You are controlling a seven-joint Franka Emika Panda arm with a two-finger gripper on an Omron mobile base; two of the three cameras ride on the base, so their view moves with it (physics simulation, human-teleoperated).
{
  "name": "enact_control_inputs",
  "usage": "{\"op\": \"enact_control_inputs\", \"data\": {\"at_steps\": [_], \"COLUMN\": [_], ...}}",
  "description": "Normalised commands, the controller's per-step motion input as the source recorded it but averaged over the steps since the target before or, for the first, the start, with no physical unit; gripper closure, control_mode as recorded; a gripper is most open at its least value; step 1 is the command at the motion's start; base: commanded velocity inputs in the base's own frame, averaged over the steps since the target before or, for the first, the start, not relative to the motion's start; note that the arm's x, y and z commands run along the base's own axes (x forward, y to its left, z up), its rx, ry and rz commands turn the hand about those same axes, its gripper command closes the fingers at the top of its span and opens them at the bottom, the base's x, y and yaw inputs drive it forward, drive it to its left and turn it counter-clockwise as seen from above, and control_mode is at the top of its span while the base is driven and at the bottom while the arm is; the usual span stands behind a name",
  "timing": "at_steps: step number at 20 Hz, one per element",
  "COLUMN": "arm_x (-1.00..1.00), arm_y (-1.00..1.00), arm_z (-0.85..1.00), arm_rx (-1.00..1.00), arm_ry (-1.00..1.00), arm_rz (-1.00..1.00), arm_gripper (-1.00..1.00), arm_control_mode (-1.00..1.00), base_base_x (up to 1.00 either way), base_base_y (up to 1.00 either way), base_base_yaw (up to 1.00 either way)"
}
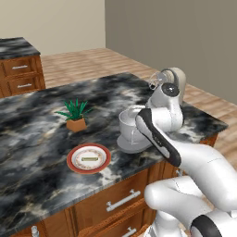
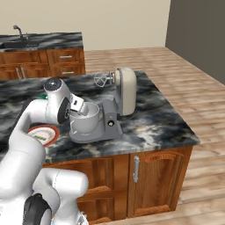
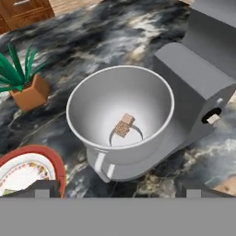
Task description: Add butter and sugar cubes to the stand mixer bowl and then turn on the stand mixer to begin making frosting.
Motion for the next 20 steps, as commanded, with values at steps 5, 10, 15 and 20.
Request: {"op": "enact_control_inputs", "data": {"at_steps": [5, 10, 15, 20], "arm_x": [-0.34, -0.37, -0.30, -0.18], "arm_y": [0.25, 0.41, 0.55, 0.25], "arm_z": [0.55, 0.43, 0.02, -0.04], "arm_rx": [-0.01, -0.09, -0.19, -0.17], "arm_ry": [0.04, 0.10, 0.07, 0.06], "arm_rz": [0.25, 0.19, 0.19, 0.28], "arm_gripper": [-1.00, -1.00, -1.00, -1.00], "arm_control_mode": [-1.00, -1.00, -1.00, -1.00], "base_base_x": [0.00, 0.00, 0.00, 0.00], "base_base_y": [0.00, 0.00, 0.00, 0.00], "base_base_yaw": [0.00, 0.00, 0.00, 0.00]}}
